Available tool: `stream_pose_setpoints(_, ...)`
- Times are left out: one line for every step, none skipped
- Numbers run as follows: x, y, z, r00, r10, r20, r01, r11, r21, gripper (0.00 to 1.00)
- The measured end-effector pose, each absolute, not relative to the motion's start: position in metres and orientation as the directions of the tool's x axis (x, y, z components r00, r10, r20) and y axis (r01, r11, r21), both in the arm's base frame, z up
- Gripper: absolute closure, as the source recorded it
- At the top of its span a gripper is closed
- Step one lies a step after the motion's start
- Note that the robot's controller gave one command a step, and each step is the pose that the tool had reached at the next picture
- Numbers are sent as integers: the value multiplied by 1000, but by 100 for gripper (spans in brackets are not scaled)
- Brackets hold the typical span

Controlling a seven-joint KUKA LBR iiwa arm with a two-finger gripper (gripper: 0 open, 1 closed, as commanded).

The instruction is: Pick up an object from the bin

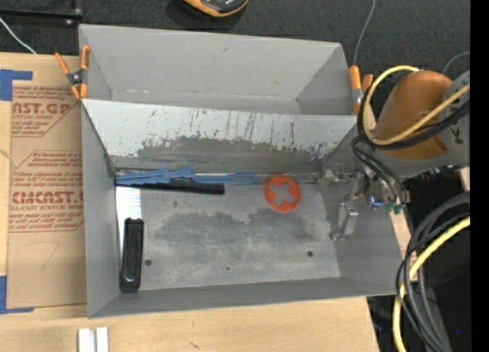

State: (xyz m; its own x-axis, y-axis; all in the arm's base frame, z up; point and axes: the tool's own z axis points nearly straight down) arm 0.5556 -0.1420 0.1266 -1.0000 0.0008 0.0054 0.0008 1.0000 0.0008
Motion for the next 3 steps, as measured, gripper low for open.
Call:
stream_pose_setpoints(558, -141, 131, -1000, -2, -2, -2, 1000, 0, 0)
stream_pose_setpoints(592, -98, 70, -998, 55, 2, 55, 998, 2, 0)
stream_pose_setpoints(591, -104, 127, -1000, -25, -7, -25, 1000, -1, 0)
